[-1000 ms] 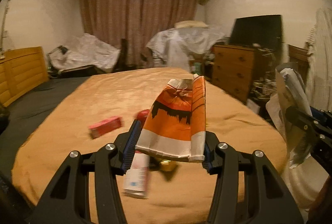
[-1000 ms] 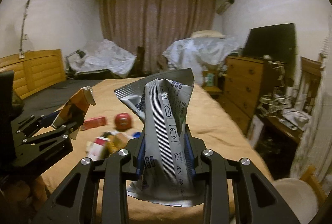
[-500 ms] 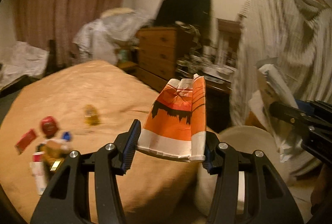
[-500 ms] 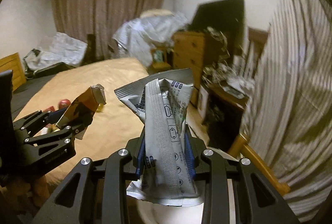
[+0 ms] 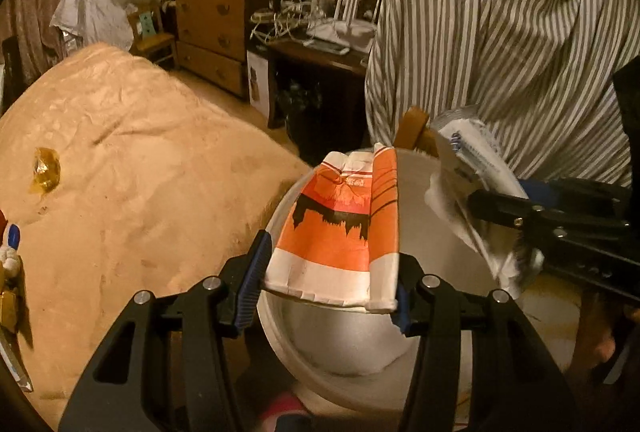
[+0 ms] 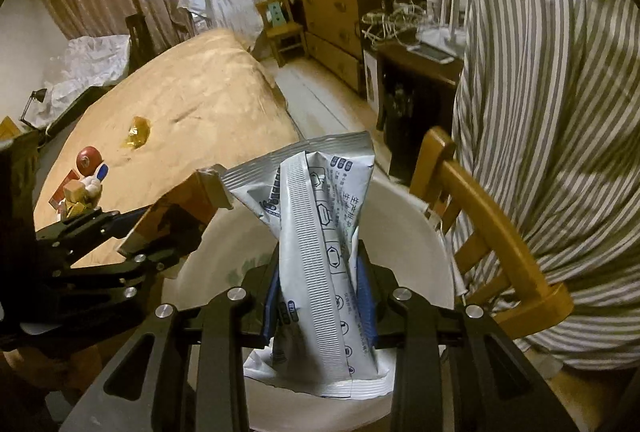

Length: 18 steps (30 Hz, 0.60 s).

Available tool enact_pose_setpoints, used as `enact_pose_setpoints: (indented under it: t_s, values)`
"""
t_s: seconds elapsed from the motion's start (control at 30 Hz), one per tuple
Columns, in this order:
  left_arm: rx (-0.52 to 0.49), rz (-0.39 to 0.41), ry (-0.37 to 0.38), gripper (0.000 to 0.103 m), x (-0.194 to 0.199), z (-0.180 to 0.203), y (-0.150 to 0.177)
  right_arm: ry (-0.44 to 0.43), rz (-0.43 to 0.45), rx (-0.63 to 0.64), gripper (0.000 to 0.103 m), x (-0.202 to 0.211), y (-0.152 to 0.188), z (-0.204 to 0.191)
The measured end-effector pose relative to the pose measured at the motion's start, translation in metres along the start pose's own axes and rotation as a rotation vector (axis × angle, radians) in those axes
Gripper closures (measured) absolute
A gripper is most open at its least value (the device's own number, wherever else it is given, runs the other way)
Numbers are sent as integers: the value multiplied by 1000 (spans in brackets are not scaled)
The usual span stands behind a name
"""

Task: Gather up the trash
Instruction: 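Carry cup and wrapper to the white bucket and open both tools, then move both open tools back over the trash pile on the bed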

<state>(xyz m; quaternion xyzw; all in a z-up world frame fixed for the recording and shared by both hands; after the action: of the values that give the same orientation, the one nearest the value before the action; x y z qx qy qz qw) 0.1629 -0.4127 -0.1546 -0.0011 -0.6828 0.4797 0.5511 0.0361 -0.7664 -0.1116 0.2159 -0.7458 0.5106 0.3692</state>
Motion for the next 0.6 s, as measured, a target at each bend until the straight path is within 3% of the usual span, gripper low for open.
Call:
enact_pose_setpoints:
  t_s: [0.2, 0.3, 0.6]
  values:
    - [-8, -13, -3, 49, -3, 1, 3, -4, -13, -14, 65, -1, 19, -12]
    - [-6, -2, -17, 37, -2, -1, -1, -8, 5, -24, 46, 6, 17, -17]
    - [13, 14, -30, 35, 8, -12, -4, -8, 73, -22, 45, 29, 8, -22]
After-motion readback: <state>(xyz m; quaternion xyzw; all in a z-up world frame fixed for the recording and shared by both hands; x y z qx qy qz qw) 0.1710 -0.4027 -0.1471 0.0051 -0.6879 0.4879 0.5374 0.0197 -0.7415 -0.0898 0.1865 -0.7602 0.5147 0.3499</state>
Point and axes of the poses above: each gripper's, at about its wrist camera, not at the fingertips, and x roughly against the way its jaws point, z to its right, y to its underside, the point moved 8 cm from there along -x, roughly the way its jaws point, and after that the axes turned 3 degrees about -x, right-handed, at the moved point
